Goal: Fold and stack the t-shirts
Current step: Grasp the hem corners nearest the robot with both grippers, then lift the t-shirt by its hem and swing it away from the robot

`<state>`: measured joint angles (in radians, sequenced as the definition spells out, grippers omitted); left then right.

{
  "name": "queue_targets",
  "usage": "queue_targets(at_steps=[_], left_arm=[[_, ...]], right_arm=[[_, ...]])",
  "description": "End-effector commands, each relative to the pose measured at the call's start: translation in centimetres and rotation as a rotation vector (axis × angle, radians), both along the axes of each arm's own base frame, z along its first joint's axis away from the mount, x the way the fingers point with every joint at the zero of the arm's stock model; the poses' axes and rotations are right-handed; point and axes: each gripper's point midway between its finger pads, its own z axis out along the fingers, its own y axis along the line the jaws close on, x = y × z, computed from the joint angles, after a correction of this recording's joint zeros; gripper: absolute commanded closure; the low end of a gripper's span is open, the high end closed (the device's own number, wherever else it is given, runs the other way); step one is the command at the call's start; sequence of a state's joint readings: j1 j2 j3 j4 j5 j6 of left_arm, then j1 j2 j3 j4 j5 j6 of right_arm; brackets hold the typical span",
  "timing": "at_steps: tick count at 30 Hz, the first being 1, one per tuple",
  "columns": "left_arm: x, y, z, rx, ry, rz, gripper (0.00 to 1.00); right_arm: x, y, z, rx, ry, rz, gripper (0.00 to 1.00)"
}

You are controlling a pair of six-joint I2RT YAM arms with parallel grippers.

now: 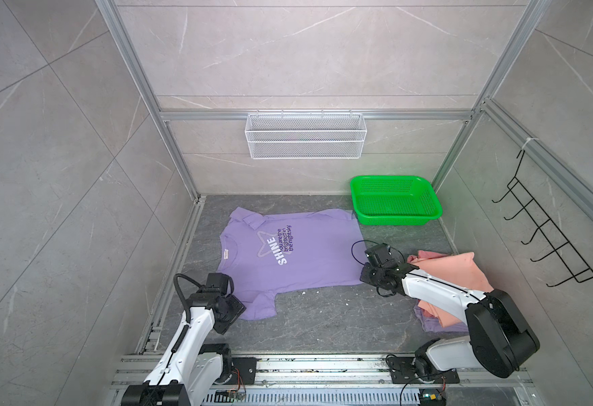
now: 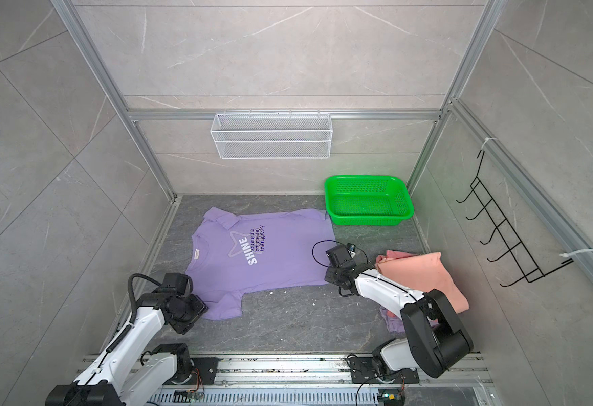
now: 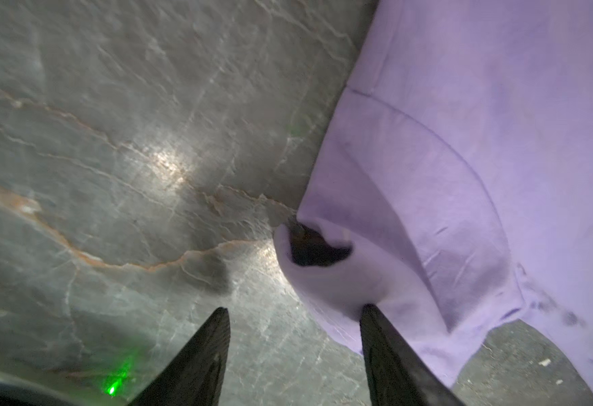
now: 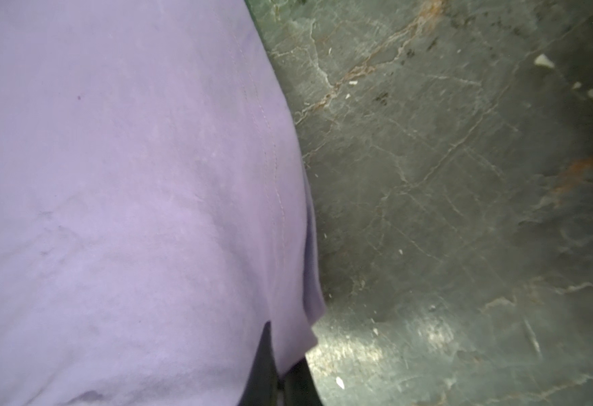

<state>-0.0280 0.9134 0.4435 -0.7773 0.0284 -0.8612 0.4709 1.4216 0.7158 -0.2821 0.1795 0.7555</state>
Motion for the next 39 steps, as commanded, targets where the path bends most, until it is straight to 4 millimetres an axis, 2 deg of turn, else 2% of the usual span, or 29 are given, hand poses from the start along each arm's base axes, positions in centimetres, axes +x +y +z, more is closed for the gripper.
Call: queue_targets(at_steps=[1, 3, 6, 8, 14, 15, 17, 20, 23, 25, 26, 28, 32, 35, 37, 39], left_arm=[[1.6, 0.4, 0.1, 0.023, -0.082, 0.02, 0.38], [1.9, 0.5, 0.0, 0.026, -0.098, 0.018, 0.39], [2.6, 0.4, -0.3, 0.022, -0.118, 0.009, 0.46], [3.0, 0.2, -0.5, 0.018, -0.122, -0.001, 0.55], [3.9, -0.5, 0.0, -0.02, -0.144, -0.026, 0.98], [3.9, -0.4, 0.5, -0.016, -0.156, -0.024, 1.0], [3.6, -0.2, 1.7, 0.0, -0.179, -0.02, 1.0], [3.1, -0.1, 4.8, 0.001, -0.246, -0.017, 1.0], [3.0, -0.3, 9.3, -0.017, -0.371, -0.01, 1.0], [3.1, 0.2, 12.9, 0.014, -0.46, -0.011, 1.0], [3.1, 0.5, 14.4, 0.033, -0.491, -0.016, 1.0], [3.8, 0.6, 18.4, 0.067, -0.571, -0.056, 1.0], [4.9, 1.5, 27.4, 0.174, -0.765, -0.112, 1.0], [4.7, 2.5, 36.4, 0.289, -0.976, -0.116, 1.0], [4.2, 2.8, 41.3, 0.335, -1.113, -0.115, 1.0], [4.2, 3.0, 44.7, 0.378, -1.212, -0.112, 1.0]], right_arm=[[0.1, -0.1, -0.4, -0.008, 0.001, 0.003, 0.99], [0.1, 0.0, -0.4, -0.003, 0.0, 0.003, 0.99], [0.1, 0.1, -0.4, 0.007, -0.004, 0.002, 0.99], [0.1, 0.2, -0.4, 0.015, -0.006, 0.004, 0.99], [0.2, 0.5, 0.5, 0.035, -0.027, 0.011, 1.0], [0.1, 0.5, 0.8, 0.036, -0.033, 0.013, 1.0], [-0.1, 0.4, 1.3, 0.04, -0.038, 0.015, 1.0], [-0.9, 0.1, 2.5, 0.049, -0.046, 0.024, 1.0], [-1.8, -0.1, 4.1, 0.06, -0.068, 0.041, 1.0], [-2.0, -0.1, 6.1, 0.069, -0.102, 0.06, 1.0], [-1.9, 0.1, 7.2, 0.078, -0.126, 0.08, 1.0], [-1.4, 1.1, 11.0, 0.122, -0.209, 0.134, 1.0], [-0.6, 3.1, 21.5, 0.182, -0.425, 0.272, 1.0], [-0.9, 3.7, 30.6, 0.206, -0.614, 0.354, 1.0], [-1.3, 3.9, 35.1, 0.224, -0.713, 0.388, 1.0], [-1.5, 4.2, 38.7, 0.244, -0.799, 0.411, 1.0]])
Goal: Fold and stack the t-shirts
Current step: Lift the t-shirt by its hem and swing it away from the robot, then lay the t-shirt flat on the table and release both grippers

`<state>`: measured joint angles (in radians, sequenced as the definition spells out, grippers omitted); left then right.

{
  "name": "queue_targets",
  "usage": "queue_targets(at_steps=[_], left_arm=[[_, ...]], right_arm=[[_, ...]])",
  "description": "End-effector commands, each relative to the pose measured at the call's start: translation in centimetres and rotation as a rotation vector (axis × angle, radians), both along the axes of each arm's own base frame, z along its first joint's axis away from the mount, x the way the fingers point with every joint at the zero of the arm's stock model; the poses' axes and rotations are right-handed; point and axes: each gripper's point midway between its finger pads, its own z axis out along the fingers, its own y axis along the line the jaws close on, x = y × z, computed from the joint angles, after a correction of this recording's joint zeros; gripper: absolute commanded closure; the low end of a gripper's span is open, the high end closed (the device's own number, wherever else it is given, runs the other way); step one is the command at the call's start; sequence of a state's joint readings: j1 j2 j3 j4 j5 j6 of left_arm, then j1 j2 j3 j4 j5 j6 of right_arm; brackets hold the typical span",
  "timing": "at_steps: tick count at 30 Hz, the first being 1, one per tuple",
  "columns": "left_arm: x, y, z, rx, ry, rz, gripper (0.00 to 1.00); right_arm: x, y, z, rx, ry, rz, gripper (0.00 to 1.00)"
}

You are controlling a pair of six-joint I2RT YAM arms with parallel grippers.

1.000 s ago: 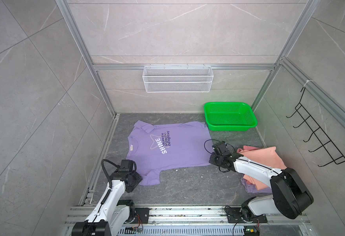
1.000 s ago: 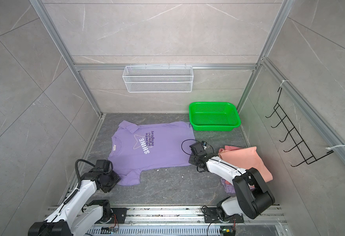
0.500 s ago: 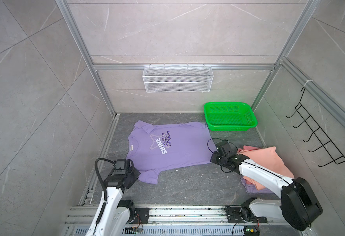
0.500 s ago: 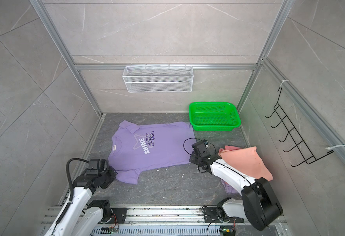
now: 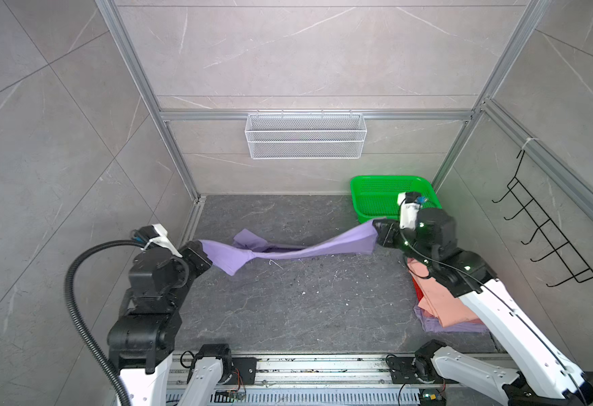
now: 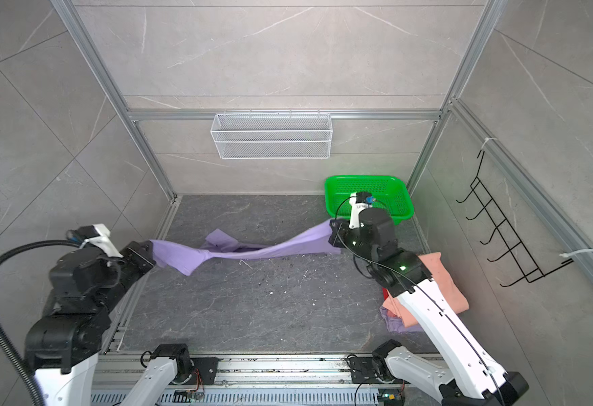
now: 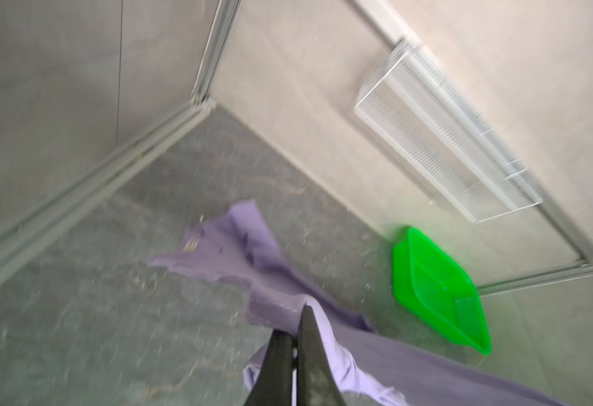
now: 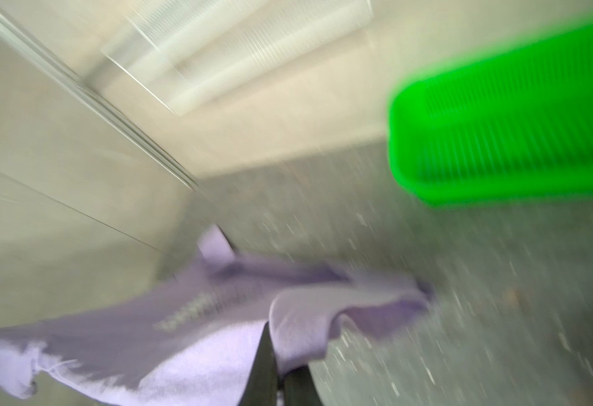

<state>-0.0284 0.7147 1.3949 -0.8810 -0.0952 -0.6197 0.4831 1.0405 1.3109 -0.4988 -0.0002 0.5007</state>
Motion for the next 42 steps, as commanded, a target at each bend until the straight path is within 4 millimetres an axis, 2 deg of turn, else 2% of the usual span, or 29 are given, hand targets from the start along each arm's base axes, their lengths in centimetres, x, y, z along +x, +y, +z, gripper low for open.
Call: queue_targets(at_steps=[1, 2, 5, 13, 15, 17, 19, 21, 24, 27, 29, 32, 34, 37, 39, 40, 41, 42], left_arm=[[-0.5, 1.0, 6.9, 0.133, -0.201, 0.034, 1.0], [0.2, 1.0, 7.9, 0.149, -0.217, 0.03, 1.0], [3.4, 0.6, 9.7, 0.179, -0.249, 0.009, 1.0], [17.1, -0.4, 10.3, 0.219, -0.193, -0.044, 1.0], [20.3, -0.8, 10.9, 0.211, -0.192, -0.079, 1.0], [22.2, -0.6, 12.2, 0.194, -0.192, -0.099, 1.0], [23.1, 0.0, 14.0, 0.18, -0.212, -0.103, 1.0], [22.6, 0.7, 16.0, 0.181, -0.245, -0.092, 1.0], [20.1, 1.9, 18.6, 0.214, -0.298, -0.052, 1.0], [17.5, 2.4, 18.4, 0.244, -0.29, -0.014, 1.0], [16.0, 2.7, 16.8, 0.248, -0.265, 0.009, 1.0], [13.2, 3.8, 12.0, 0.236, -0.16, 0.083, 1.0], [11.4, 3.7, 7.4, 0.183, -0.079, 0.085, 1.0], [7.9, 3.5, -0.8, 0.109, 0.092, 0.1, 1.0], [4.7, 3.6, -7.0, 0.061, 0.231, 0.134, 1.0], [3.2, 3.5, -9.9, 0.035, 0.302, 0.144, 0.91], [1.9, 3.2, -12.0, 0.019, 0.357, 0.144, 0.76], [0.5, 2.9, -14.2, 0.0, 0.42, 0.138, 0.61]], right_arm=[[-1.3, 0.5, 5.8, -0.01, -0.156, 0.075, 1.0], [-0.8, 0.9, 7.0, 0.0, -0.184, 0.084, 1.0], [1.4, 2.3, 8.4, 0.017, -0.22, 0.094, 1.0], [11.5, 5.8, 8.5, -0.03, -0.252, 0.01, 1.0], [13.7, 6.5, 9.3, -0.04, -0.27, -0.001, 1.0], [15.0, 6.8, 10.8, -0.035, -0.288, -0.005, 1.0], [15.7, 7.0, 12.3, -0.025, -0.307, -0.002, 1.0], [15.4, 6.8, 14.1, -0.016, -0.342, 0.003, 1.0], [13.6, 5.9, 16.4, -0.02, -0.39, 0.0, 1.0], [12.2, 4.8, 15.9, -0.044, -0.378, -0.012, 1.0], [11.5, 4.4, 13.6, -0.07, -0.328, -0.014, 1.0], [10.5, 3.3, 8.1, -0.113, -0.215, -0.036, 1.0], [9.3, 2.4, 3.8, -0.13, -0.133, -0.051, 1.0], [7.1, 1.6, -4.8, -0.153, 0.051, -0.039, 1.0], [5.0, 1.0, -11.1, -0.165, 0.19, -0.036, 0.99], [4.0, 0.6, -13.9, -0.159, 0.248, -0.043, 0.96], [3.0, 0.2, -15.8, -0.151, 0.292, -0.048, 0.92], [2.0, 0.0, -17.2, -0.138, 0.328, -0.047, 0.82]])
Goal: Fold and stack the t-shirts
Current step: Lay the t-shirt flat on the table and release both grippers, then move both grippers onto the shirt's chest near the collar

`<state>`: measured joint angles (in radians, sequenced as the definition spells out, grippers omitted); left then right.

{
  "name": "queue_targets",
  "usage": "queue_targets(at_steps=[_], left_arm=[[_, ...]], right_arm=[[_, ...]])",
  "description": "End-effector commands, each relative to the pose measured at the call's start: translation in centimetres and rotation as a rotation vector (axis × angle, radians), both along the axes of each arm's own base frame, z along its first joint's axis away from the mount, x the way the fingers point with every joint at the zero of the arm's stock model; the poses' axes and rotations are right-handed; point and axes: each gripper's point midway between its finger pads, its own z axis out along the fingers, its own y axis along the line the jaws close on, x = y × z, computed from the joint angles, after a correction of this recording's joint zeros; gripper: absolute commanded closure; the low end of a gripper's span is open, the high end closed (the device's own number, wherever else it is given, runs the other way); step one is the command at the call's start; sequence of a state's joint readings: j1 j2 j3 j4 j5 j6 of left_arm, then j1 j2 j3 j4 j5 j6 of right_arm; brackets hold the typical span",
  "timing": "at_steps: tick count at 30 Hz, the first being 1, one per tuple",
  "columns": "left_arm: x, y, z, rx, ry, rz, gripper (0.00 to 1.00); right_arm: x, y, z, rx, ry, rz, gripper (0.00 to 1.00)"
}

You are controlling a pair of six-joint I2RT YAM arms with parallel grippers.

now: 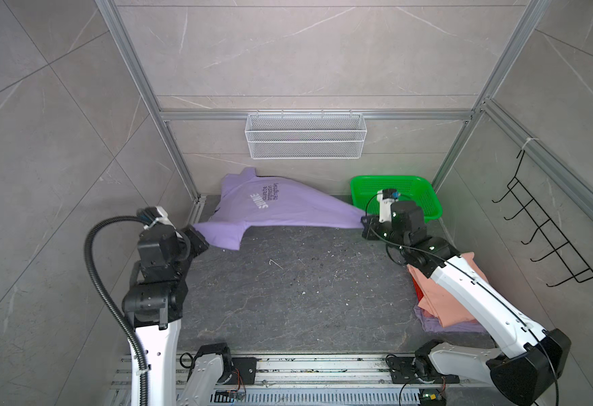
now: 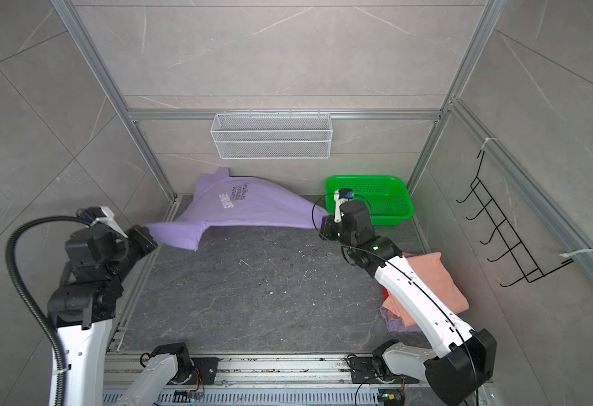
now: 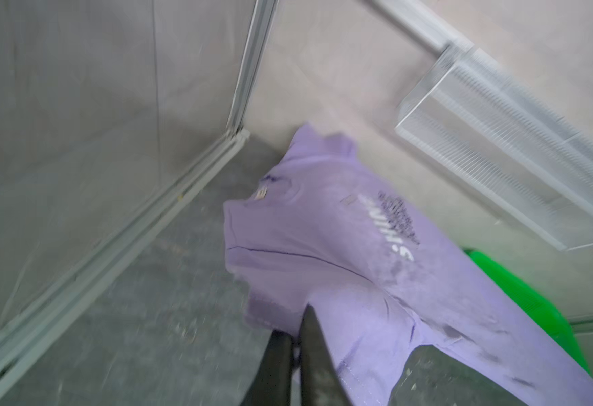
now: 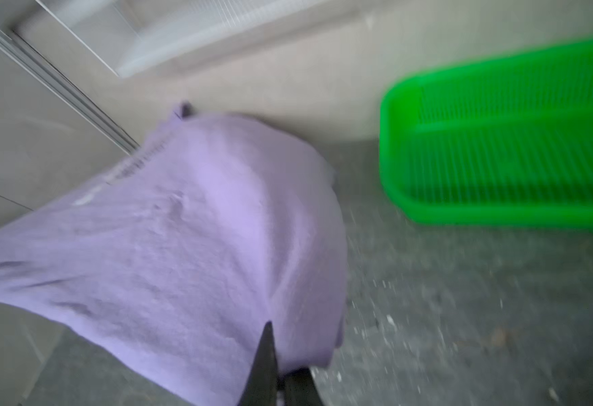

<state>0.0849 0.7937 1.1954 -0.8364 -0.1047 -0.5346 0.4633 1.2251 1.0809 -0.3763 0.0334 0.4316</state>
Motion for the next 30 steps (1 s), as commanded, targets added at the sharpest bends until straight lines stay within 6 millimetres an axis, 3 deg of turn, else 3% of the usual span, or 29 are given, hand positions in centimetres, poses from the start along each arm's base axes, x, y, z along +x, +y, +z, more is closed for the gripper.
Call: queue_targets(at_steps=[1, 3, 5, 9, 12, 16, 20, 30], left_arm=[[-4.6, -0.2, -7.2, -0.09, 0.221, 0.068, 0.58], [-6.0, -0.4, -8.0, -0.111, 0.229, 0.077, 0.53], [-6.3, -0.5, -6.7, -0.119, 0.175, 0.077, 0.47], [-4.5, -1.7, -2.6, -0.147, 0.073, 0.003, 0.4], [-2.2, -2.6, -2.4, -0.178, 0.057, -0.054, 0.39], [1.2, -4.2, -4.4, -0.259, 0.059, -0.134, 0.35], [4.8, -5.8, -7.6, -0.344, 0.093, -0.219, 0.28], [13.6, -9.0, -14.6, -0.409, 0.217, -0.36, 0.15]], right_arm=[[-3.4, -1.0, -3.7, 0.073, 0.119, -0.044, 0.78], [-4.7, -1.1, -3.7, 0.095, 0.132, -0.038, 0.68], [-5.3, -1.3, -2.4, 0.097, 0.116, -0.038, 0.61], [-4.7, -0.8, 0.3, 0.098, 0.064, -0.015, 0.53], [-3.3, 0.0, 0.6, 0.105, 0.046, -0.012, 0.52], [0.0, 1.9, -0.5, 0.12, 0.046, -0.011, 0.5], [3.7, 4.2, -2.5, 0.133, 0.061, -0.005, 0.47], [11.6, 7.0, -8.8, 0.071, 0.117, -0.079, 0.14]])
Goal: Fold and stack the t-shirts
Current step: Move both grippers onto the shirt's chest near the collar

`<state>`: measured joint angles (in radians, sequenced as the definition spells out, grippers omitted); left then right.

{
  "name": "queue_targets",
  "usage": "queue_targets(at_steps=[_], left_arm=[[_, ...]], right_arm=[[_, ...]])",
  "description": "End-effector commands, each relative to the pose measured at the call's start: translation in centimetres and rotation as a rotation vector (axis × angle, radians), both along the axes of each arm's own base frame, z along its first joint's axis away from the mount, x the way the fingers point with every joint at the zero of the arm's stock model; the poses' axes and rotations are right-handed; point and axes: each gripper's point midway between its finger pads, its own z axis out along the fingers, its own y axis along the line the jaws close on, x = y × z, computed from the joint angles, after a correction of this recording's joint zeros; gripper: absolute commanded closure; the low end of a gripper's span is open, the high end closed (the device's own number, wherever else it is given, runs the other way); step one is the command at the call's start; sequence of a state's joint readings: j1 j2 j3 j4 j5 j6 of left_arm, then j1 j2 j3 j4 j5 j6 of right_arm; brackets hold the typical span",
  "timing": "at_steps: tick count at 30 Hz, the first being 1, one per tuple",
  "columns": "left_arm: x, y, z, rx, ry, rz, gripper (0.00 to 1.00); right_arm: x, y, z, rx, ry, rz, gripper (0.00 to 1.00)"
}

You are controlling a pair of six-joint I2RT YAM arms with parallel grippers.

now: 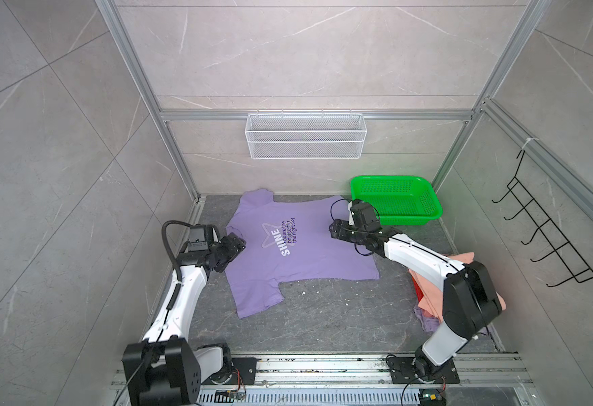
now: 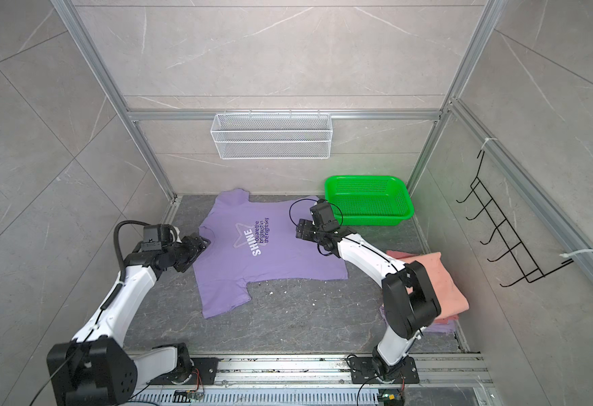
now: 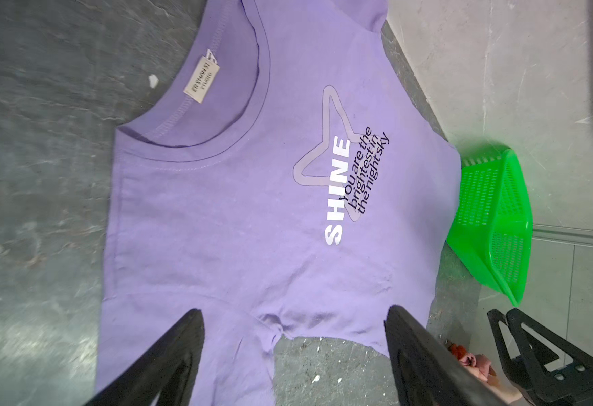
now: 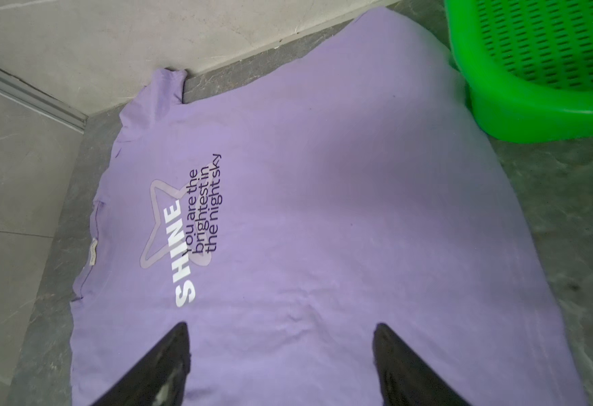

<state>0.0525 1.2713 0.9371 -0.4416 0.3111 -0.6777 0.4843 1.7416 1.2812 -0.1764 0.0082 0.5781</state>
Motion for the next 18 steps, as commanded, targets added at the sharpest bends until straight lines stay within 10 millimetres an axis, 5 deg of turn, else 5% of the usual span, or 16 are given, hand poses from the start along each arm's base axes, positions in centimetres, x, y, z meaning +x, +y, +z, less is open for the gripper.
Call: queue_targets(at_steps=[1, 9, 18], left_arm=[[4.3, -2.2, 1.2, -0.036, -0.103, -0.085, 0.14], [8.5, -4.3, -5.4, -0.059, 0.011, -0.086, 0.13], [7.4, -3.4, -10.8, -0.013, 0.125, -0.041, 0.13]], right_arm=[[2.8, 0.8, -0.6, -0.011, -0.031, -0.04, 0.11], [5.1, 2.5, -6.4, -0.028, 0.086, -0.029, 0.1], [1.9, 1.7, -11.9, -0.049, 0.228, -0.018, 0.1]])
